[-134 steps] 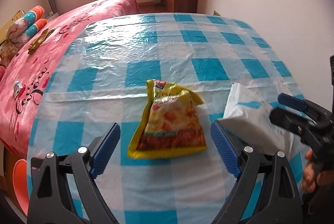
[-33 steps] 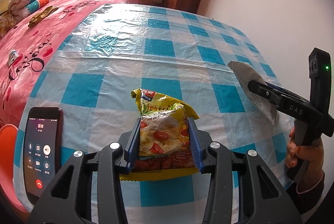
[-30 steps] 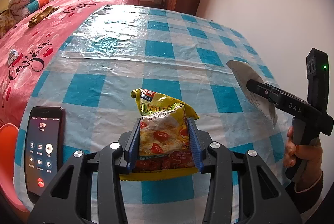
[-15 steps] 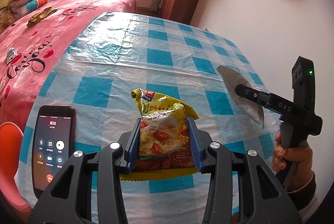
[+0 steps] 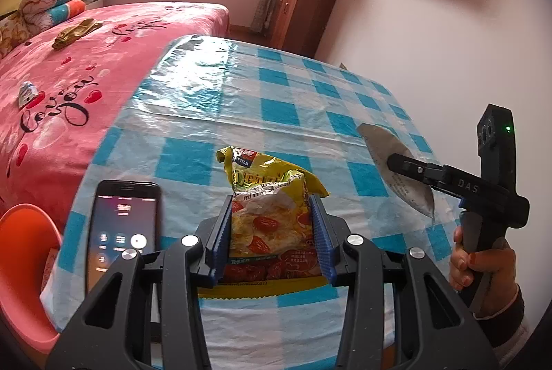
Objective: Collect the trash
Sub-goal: 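Lift and carry the snack bag and wet-wipe pack over the orange bucket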
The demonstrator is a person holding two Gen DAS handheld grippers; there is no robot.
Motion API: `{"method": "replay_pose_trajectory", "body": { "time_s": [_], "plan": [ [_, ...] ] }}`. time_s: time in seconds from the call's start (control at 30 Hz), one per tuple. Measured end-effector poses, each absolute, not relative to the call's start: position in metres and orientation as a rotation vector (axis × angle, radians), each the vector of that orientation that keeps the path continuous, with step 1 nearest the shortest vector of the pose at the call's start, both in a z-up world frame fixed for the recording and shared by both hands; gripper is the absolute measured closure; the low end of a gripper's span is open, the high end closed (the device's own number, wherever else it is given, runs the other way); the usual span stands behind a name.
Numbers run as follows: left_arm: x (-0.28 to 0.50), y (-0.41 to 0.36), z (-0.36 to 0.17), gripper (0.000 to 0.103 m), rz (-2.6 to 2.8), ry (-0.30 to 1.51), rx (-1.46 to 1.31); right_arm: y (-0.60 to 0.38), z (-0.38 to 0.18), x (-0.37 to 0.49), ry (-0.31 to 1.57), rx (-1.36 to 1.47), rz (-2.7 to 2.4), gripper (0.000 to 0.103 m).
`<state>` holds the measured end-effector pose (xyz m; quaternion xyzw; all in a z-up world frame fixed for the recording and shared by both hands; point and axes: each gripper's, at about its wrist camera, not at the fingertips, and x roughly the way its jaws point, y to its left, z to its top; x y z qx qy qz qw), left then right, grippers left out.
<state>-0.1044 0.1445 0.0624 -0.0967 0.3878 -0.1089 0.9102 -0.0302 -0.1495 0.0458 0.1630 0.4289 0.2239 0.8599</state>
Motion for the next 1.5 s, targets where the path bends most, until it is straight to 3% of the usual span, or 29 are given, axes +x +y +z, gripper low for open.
{"method": "replay_pose_trajectory", "body": {
  "time_s": [1.5],
  "plan": [
    [-0.175, 0.313, 0.074, 0.059, 0.061, 0.695, -0.351, 0.046, 0.106, -0.052, 0.949, 0.152, 0.84, 0.034]
  ]
}}
